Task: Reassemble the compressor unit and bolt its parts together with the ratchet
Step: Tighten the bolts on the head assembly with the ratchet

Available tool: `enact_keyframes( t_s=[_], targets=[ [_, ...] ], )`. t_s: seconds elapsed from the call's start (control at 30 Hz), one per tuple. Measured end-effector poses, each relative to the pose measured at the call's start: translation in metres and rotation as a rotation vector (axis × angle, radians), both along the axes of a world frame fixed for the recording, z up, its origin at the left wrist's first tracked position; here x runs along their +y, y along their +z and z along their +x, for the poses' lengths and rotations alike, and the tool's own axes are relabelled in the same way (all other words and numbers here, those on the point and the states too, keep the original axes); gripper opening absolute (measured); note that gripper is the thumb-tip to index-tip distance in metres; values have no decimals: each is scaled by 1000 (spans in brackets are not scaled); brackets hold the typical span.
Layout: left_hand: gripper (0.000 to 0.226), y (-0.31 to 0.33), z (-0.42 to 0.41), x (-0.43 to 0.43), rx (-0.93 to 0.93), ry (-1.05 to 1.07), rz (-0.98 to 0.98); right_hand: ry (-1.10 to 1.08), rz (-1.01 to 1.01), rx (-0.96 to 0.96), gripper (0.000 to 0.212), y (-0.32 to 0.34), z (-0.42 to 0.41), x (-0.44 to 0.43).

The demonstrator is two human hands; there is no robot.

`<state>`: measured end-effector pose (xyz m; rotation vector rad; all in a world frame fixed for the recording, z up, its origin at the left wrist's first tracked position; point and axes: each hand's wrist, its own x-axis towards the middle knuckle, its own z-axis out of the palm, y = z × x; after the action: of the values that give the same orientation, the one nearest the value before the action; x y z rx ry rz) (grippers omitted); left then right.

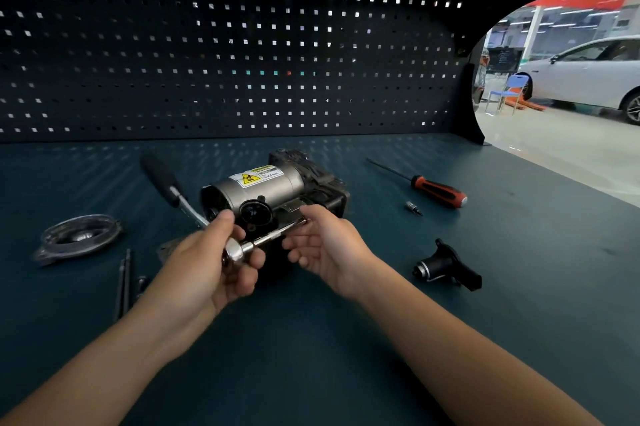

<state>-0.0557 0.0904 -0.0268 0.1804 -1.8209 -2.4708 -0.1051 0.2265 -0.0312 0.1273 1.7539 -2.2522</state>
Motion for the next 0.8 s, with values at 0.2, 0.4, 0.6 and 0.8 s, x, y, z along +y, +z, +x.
enact_keyframes(
  t_s=[0.2,0.4,0.6,0.8],
  targets=[
    [12,-3,3,-13,376,-53,-825,-56,-24,7,30,-1,-1,-5],
    [28,-8,7,-23,815,-59,-1552,-37,-5,-9,31,-4,0,-4],
    [27,-5,9,4,118,-78,-268,-30,-31,-61,29,1,-3,2],
    [13,-4,10,-7,424,-145,-823,-101,1,-20,29,-2,-2,-4]
  ],
)
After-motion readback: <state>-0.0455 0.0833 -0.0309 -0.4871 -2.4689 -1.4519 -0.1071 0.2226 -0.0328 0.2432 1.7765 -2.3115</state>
